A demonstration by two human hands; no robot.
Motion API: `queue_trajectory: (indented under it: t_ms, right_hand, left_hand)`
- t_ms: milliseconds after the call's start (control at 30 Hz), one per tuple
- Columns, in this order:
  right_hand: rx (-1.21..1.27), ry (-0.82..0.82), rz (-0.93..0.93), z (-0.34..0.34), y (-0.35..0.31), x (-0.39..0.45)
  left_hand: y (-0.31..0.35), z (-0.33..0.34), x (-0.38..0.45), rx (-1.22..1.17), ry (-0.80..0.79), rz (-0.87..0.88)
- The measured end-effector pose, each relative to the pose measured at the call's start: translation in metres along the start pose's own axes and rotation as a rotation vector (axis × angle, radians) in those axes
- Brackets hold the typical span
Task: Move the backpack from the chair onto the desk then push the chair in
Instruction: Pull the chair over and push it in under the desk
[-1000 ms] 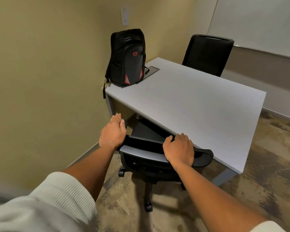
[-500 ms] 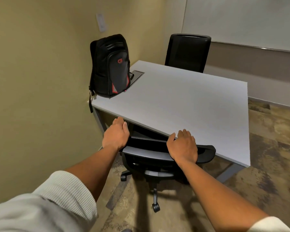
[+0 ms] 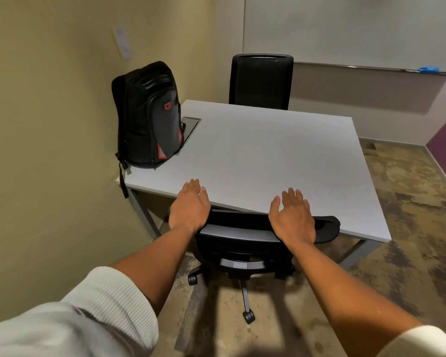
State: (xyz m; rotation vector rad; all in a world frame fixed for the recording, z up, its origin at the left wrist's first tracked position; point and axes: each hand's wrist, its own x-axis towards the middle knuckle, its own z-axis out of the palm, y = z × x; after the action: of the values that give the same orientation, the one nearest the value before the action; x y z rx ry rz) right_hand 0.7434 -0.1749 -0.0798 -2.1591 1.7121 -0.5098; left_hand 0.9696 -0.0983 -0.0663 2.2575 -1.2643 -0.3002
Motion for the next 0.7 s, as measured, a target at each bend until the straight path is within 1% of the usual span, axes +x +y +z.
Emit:
queue_trajectory:
  t_ms: [300,700]
  right_hand:
    - [-0.11,-0.104,-0.004,0.006,-0.017,0.023]
    - [-0.024,-0.062,0.02,0.016,-0.027,0.044]
  left_hand:
    - [-0.01,-0.002,0.031,0.046,-0.036,0.055]
    - [-0.016,0.0,0.062,0.057,-0.039,0.056]
